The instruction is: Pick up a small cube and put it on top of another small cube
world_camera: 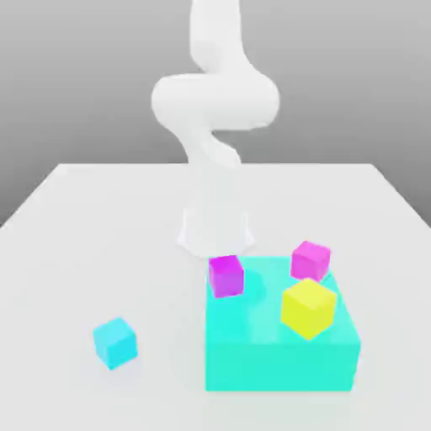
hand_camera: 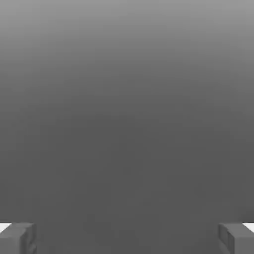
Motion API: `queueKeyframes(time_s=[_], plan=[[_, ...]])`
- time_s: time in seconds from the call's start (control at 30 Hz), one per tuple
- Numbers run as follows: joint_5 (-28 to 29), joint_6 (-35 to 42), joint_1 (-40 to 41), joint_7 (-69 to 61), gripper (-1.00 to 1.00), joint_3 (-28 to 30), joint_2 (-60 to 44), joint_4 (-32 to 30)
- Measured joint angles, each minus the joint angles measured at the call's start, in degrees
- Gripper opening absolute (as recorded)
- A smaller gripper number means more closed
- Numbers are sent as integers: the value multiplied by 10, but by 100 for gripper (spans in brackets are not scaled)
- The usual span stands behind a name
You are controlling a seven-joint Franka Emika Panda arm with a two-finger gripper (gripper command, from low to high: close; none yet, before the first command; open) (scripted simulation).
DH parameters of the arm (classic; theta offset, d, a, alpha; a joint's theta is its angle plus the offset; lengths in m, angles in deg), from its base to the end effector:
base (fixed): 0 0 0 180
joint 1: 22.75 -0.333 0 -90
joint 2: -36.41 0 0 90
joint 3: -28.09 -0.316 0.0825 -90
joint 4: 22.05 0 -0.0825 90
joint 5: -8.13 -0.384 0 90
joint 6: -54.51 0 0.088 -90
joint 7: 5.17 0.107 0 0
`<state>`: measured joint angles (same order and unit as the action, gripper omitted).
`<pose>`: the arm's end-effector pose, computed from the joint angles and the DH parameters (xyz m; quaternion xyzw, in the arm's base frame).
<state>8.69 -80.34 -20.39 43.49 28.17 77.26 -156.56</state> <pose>0.3805 -0.0165 0.6612 -0.8454 0.4019 -0.3251 0.1344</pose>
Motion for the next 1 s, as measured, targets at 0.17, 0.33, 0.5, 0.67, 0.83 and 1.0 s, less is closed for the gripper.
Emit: queueKeyframes(time_s=[0.17,0.33,0.5,0.67,0.83,1.0], plan=[[11,-67,51,60,0,4,-110,-58],[20,-130,94,117,0,16,-214,-114],[20,-194,129,167,0,36,-318,-170],[-7,-258,164,198,0,56,-422,-226],[-42,-338,184,185,0,34,-526,-224],[-52,-382,196,177,-100,19,-580,-214]])
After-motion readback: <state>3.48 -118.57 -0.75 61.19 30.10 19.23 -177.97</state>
